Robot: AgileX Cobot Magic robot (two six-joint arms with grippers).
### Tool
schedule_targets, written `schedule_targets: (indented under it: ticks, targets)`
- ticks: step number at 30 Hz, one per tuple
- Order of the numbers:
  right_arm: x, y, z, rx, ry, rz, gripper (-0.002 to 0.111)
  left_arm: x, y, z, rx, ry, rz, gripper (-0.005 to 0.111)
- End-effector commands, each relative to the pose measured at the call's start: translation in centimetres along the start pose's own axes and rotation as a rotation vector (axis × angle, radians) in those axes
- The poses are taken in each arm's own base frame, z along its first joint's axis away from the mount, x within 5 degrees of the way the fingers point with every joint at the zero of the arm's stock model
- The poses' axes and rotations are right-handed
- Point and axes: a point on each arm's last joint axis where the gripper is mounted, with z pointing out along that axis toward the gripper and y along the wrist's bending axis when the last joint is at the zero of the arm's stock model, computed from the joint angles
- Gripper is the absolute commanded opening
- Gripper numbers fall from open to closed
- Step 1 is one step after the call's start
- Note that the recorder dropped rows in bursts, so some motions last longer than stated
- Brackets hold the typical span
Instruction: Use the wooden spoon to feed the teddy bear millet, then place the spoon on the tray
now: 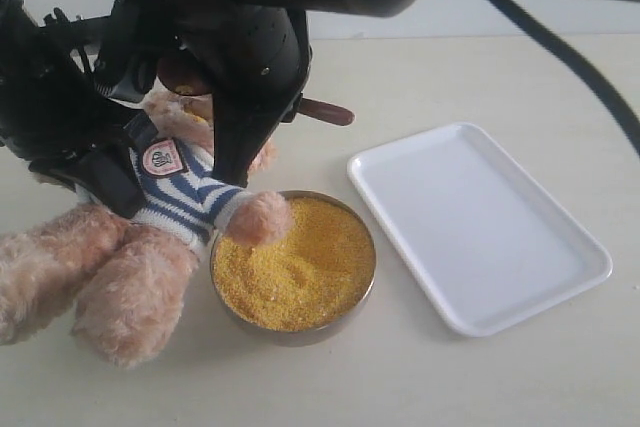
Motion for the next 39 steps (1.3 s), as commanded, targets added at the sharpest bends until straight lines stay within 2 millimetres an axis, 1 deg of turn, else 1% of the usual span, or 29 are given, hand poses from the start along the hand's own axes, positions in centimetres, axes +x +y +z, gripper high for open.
schedule_targets:
  ticks: [1, 14, 20, 24, 30, 35, 39]
  targets:
    - [0.1, 0.0, 0.0, 0.016, 0.012, -0.002, 0.000, 0.1, -0.3, -0.4, 0.012, -0.013, 0.011, 0.004]
    - [0.0, -0.1, -0.2, 0.042, 0.010, -0.006, 0.000, 0.1, -0.3, -0.4, 0.012, -0.013, 0.011, 0.004]
    - [-0.1, 1.0, -0.2, -0.073, 0.001, -0.005, 0.000, 0.1, -0.3, -0.4, 0.012, -0.013, 0.011, 0.004]
    - [0.0, 1.0, -0.5, -0.091, -0.009, 0.006, 0.000, 0.1, -0.3, -0.4, 0.012, -0.013, 0.011, 0.004]
    - [0.0, 0.5, -0.4, -0.030, 0.000, 0.010, 0.000, 0.1, -0.3, -0.4, 0.012, -0.013, 0.011, 0.004]
    - [0.1, -0.3, -0.4, 0.054, 0.006, 0.001, 0.000, 0.1, -0.3, -0.4, 0.012, -0.013, 0.011, 0.004]
    - [0.1, -0.3, -0.4, 0.054, 0.006, 0.001, 0.000, 0.1, -0.3, -0.4, 0.012, -0.013, 0.011, 0.004]
